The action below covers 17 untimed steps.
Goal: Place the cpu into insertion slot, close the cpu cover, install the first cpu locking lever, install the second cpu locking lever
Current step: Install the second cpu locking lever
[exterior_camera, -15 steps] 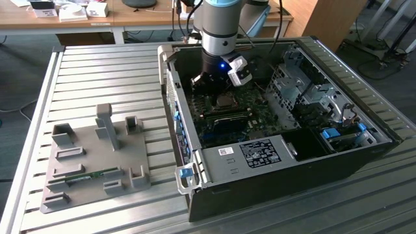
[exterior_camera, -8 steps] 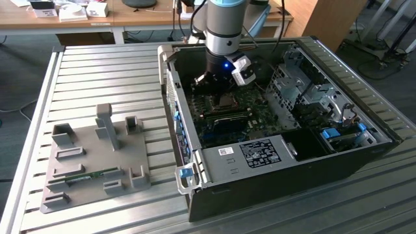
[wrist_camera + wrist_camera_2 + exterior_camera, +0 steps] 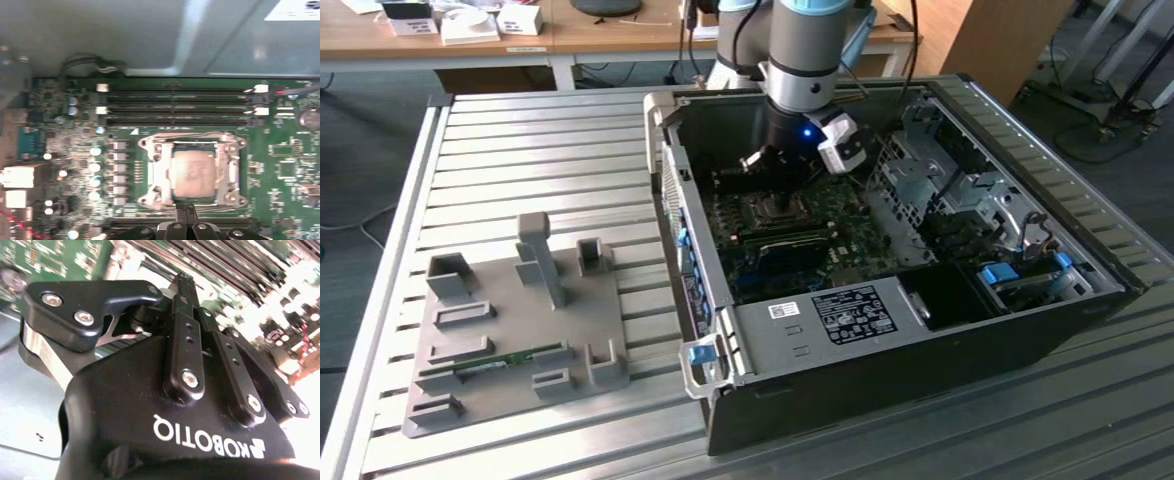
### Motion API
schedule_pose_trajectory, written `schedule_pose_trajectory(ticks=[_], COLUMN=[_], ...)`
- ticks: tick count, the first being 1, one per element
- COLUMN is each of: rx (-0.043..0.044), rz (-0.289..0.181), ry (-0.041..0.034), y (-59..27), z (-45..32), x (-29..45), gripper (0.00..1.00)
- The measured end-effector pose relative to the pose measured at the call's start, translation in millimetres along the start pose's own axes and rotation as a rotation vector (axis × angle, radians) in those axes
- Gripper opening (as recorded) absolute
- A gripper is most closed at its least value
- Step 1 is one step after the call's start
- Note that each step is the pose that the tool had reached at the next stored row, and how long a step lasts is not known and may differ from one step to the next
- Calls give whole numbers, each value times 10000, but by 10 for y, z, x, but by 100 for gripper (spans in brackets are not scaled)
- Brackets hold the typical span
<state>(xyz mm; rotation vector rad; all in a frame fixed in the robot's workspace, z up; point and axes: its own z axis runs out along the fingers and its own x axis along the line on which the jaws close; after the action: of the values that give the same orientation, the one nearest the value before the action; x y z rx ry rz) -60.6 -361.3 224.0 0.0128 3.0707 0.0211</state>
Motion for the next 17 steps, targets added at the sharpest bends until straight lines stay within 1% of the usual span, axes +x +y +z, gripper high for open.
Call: schedule_pose_trajectory(ticks=[2, 3, 13, 17], rx=[0, 1, -1, 1], rz=[0, 1, 1, -2], ry=[0, 0, 0, 2], y=[5, 14, 161, 172], z=[5, 5, 8, 3], x=[-46, -50, -50, -51], gripper=[11, 11, 11, 11])
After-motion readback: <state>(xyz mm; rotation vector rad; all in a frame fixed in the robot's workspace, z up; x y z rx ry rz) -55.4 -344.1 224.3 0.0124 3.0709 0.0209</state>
